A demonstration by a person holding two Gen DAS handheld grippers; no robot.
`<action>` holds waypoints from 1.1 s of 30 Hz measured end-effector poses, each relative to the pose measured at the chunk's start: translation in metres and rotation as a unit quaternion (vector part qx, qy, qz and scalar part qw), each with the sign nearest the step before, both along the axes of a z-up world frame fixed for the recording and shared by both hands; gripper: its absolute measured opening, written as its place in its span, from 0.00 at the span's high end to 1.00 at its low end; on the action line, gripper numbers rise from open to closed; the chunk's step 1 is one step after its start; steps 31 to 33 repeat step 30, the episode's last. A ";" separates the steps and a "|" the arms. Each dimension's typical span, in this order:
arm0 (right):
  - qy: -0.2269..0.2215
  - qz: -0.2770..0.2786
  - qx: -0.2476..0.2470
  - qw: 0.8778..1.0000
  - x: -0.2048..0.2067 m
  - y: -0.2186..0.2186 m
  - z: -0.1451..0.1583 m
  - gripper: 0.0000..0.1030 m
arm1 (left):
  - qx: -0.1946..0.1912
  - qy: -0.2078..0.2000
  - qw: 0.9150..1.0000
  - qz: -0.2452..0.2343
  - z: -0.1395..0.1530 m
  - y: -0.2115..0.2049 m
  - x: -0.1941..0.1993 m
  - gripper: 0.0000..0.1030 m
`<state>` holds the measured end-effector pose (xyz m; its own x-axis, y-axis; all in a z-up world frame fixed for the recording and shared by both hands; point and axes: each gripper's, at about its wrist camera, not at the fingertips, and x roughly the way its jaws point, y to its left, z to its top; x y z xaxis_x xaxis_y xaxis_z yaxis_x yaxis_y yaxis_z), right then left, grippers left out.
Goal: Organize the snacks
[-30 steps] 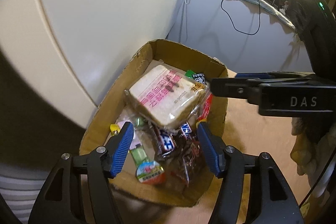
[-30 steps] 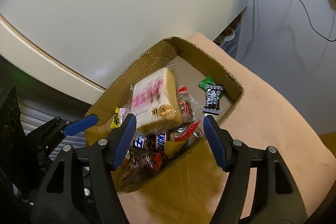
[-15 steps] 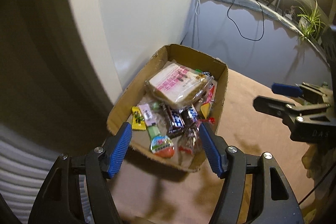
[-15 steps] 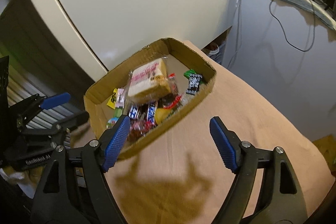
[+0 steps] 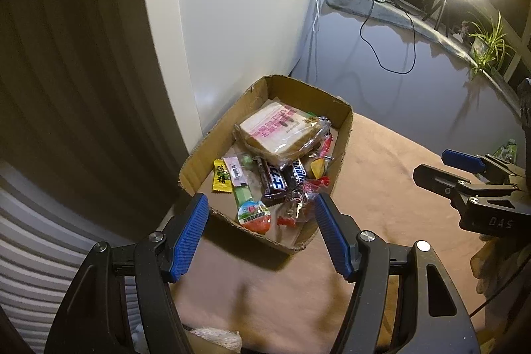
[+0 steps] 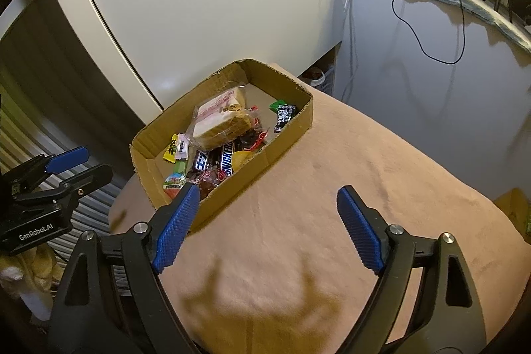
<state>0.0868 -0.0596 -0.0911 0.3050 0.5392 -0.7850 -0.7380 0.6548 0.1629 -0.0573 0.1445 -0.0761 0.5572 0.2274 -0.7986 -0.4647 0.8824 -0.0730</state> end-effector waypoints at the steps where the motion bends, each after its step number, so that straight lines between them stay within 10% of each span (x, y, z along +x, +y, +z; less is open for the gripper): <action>1: -0.001 -0.001 0.001 1.000 -0.001 -0.001 0.001 0.15 | 0.000 -0.001 1.000 -0.001 0.001 -0.001 0.000 0.36; 33: -0.002 -0.012 -0.012 1.000 -0.015 -0.013 -0.005 0.15 | 0.013 -0.010 1.000 0.001 0.006 -0.009 -0.012 0.36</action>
